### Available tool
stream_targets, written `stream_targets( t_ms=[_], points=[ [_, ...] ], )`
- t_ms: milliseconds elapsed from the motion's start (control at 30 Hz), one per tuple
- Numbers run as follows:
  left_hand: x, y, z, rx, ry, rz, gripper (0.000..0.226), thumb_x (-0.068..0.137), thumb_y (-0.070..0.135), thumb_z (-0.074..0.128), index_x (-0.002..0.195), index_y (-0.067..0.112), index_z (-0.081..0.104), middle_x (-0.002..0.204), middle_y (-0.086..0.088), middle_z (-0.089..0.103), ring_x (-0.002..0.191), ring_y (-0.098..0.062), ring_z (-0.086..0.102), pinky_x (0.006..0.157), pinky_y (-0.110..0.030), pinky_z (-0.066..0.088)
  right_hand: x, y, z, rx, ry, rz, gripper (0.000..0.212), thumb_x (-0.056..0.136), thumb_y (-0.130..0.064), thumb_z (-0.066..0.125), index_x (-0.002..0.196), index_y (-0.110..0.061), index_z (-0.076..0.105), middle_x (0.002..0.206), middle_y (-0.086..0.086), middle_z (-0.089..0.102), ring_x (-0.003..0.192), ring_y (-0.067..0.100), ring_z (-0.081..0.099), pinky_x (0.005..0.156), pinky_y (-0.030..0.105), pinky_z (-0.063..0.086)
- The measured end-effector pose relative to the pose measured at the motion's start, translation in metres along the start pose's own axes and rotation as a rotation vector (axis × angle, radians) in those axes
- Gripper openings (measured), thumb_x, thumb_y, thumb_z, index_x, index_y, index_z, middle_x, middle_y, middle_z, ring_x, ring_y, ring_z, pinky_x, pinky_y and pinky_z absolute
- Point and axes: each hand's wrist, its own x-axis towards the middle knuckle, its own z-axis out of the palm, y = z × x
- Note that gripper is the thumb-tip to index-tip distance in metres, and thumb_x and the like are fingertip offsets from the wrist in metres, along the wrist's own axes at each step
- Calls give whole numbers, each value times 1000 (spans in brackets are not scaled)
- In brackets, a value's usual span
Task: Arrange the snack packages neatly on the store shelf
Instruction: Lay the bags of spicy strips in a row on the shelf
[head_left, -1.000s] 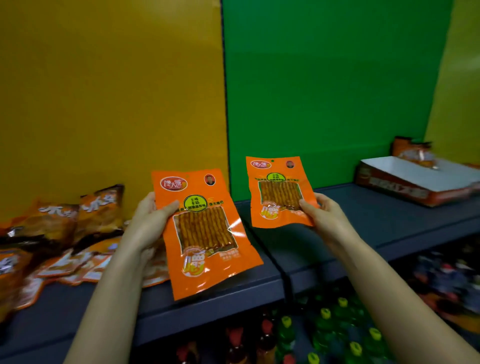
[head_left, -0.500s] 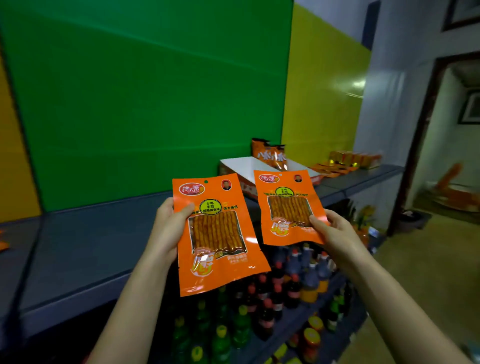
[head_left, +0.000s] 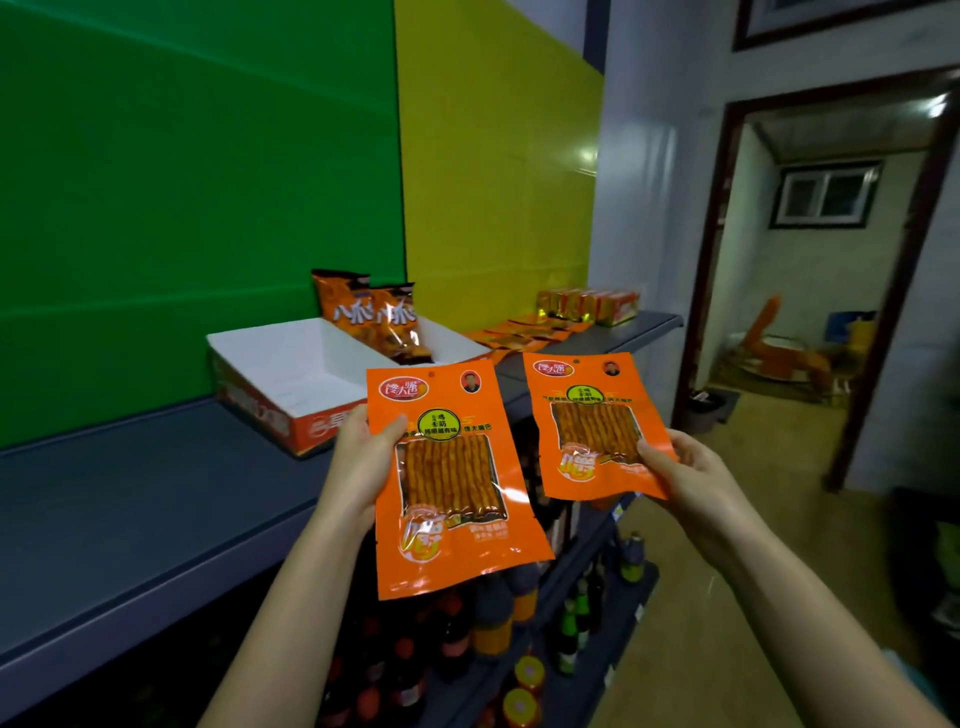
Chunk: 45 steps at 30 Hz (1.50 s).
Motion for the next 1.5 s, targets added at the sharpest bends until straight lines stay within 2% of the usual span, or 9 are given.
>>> stream_targets(
  t_ms=[167,300,500,633,800,1000,1200,1300,1500],
  points=[
    [77,-19,74,10,-42,23,8,95,20,49,97,25,55,102,-6,69,91,-23,68,73,-36,55,91,2,-33,0,17,-2,28,92,-14,54,120,-7,55,107,16,64,79,21,62,71,32,51],
    [142,-34,125,27,-63,45,22,95,19,50,117,18,53,113,-10,67,100,-27,66,89,-48,52,170,-2,-56,12,9,-6,26,93,-15,53,118,-9,55,102,13,65,79,18,62,68,29,49],
    [220,-60,187,52,-35,81,14,96,16,48,108,22,54,115,-10,65,102,-27,64,90,-51,51,266,22,-76,59,-43,34,20,93,-14,53,113,-10,55,97,13,65,76,20,61,68,29,49],
    [255,-77,214,109,64,105,12,96,14,47,101,24,50,109,-11,64,93,-29,64,81,-51,52,333,42,-80,65,-81,61,27,92,-14,54,117,-4,56,92,10,66,71,18,62,63,28,50],
    [291,-90,230,208,210,112,18,96,16,48,112,22,49,119,-9,62,107,-26,61,95,-51,48,412,59,-65,110,-270,100,9,93,-16,53,101,-15,58,85,6,68,59,10,68,55,22,52],
    [319,-95,243,247,424,36,22,96,17,48,118,19,48,121,-10,60,107,-27,60,94,-47,48,490,65,-42,71,-494,64,14,92,-16,54,105,-17,60,99,10,69,86,24,65,80,34,52],
    [333,-98,245,445,659,-34,18,94,18,50,112,16,49,118,-11,61,107,-26,60,97,-49,46,540,77,-33,-10,-677,34,16,93,-16,54,108,-19,59,101,7,69,93,24,66,73,31,51],
    [339,-99,243,569,750,-98,24,94,19,51,116,12,49,120,-12,59,109,-26,58,98,-48,46,549,79,-25,-40,-743,-1,19,92,-17,55,111,-19,58,104,6,67,97,24,65,80,35,53],
    [350,-104,250,868,782,-146,26,92,17,55,115,7,50,120,-12,59,108,-25,58,89,-35,45,550,84,-12,-88,-792,-113,26,92,-16,55,119,-14,57,108,6,66,95,21,64,69,28,50]
  ],
)
